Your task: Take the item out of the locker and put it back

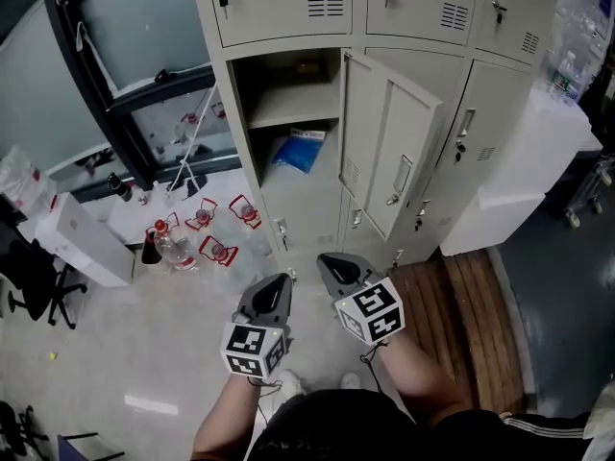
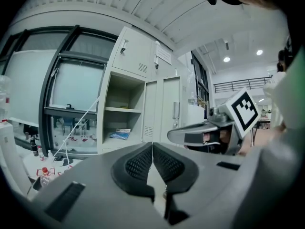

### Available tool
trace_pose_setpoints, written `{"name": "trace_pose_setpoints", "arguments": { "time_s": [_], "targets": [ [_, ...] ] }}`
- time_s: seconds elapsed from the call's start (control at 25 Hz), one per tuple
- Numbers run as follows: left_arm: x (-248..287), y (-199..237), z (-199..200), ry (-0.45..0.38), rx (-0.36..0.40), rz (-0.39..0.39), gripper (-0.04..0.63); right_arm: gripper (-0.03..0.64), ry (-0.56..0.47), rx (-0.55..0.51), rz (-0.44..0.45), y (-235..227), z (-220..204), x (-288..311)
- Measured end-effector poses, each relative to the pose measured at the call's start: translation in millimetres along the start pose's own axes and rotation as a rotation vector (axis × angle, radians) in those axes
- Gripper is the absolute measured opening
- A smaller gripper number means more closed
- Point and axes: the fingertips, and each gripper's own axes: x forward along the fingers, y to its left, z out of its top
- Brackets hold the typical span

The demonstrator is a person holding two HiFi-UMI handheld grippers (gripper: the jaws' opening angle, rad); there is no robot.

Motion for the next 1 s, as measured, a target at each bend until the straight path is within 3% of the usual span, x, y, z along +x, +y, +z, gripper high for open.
{"name": "trace_pose_setpoints", "arguments": {
  "time_s": [1.0],
  "targets": [
    [2,-14,1,-0.02,-0.02,0.036,0.008,0.0,0.008,-0.032,0.05,-3,-3,-9]
  ]
}}
